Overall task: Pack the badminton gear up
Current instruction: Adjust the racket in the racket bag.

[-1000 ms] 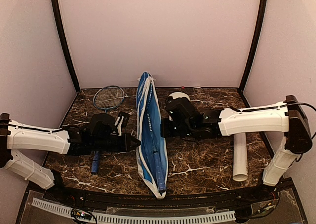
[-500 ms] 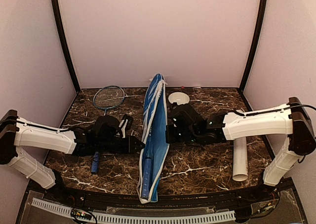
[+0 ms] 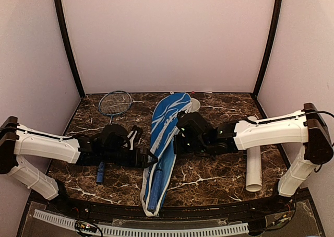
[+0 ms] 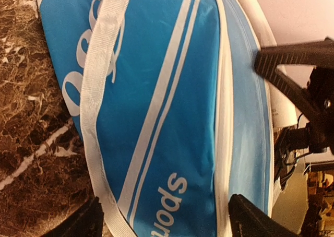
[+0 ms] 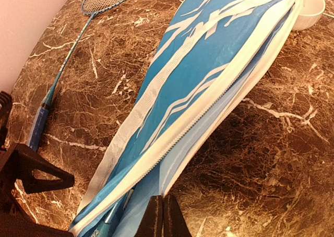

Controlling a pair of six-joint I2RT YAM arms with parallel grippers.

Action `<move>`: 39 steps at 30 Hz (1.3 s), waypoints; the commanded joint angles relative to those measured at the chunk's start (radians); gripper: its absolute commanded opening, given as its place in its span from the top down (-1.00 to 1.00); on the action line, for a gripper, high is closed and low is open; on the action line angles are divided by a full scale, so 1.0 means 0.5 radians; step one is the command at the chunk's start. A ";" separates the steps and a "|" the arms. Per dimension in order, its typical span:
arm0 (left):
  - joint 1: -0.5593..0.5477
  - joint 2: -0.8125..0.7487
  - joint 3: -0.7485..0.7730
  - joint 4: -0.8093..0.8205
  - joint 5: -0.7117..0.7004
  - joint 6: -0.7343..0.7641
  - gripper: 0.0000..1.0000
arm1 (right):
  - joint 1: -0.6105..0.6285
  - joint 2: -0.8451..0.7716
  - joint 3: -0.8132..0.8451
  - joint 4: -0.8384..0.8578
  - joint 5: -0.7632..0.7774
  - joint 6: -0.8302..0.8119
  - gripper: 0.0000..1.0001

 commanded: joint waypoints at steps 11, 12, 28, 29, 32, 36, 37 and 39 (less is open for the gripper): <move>-0.221 -0.181 0.096 -0.490 0.078 -0.010 -0.98 | 0.015 0.041 0.048 0.104 0.027 0.017 1.00; -0.239 -0.184 0.092 -0.499 0.093 -0.026 -0.98 | 0.015 0.041 0.047 0.105 0.026 0.016 1.00; -0.371 -0.157 -0.079 -0.371 0.295 -0.228 -0.95 | 0.014 0.061 0.050 0.127 -0.010 0.019 1.00; -0.376 -0.138 -0.075 -0.371 0.295 -0.228 -0.94 | 0.015 0.060 0.049 0.131 -0.009 0.019 1.00; -0.384 -0.082 -0.064 -0.382 0.283 -0.216 -0.87 | 0.013 0.050 0.046 0.136 -0.021 0.019 1.00; -0.385 -0.016 -0.054 -0.403 0.259 -0.202 -0.74 | 0.015 0.043 0.038 0.146 -0.042 0.022 1.00; -0.386 0.004 -0.054 -0.404 0.258 -0.202 -0.71 | 0.015 0.044 0.033 0.151 -0.051 0.024 1.00; -0.388 0.029 -0.054 -0.407 0.255 -0.199 -0.68 | 0.017 0.041 0.020 0.165 -0.070 0.030 1.00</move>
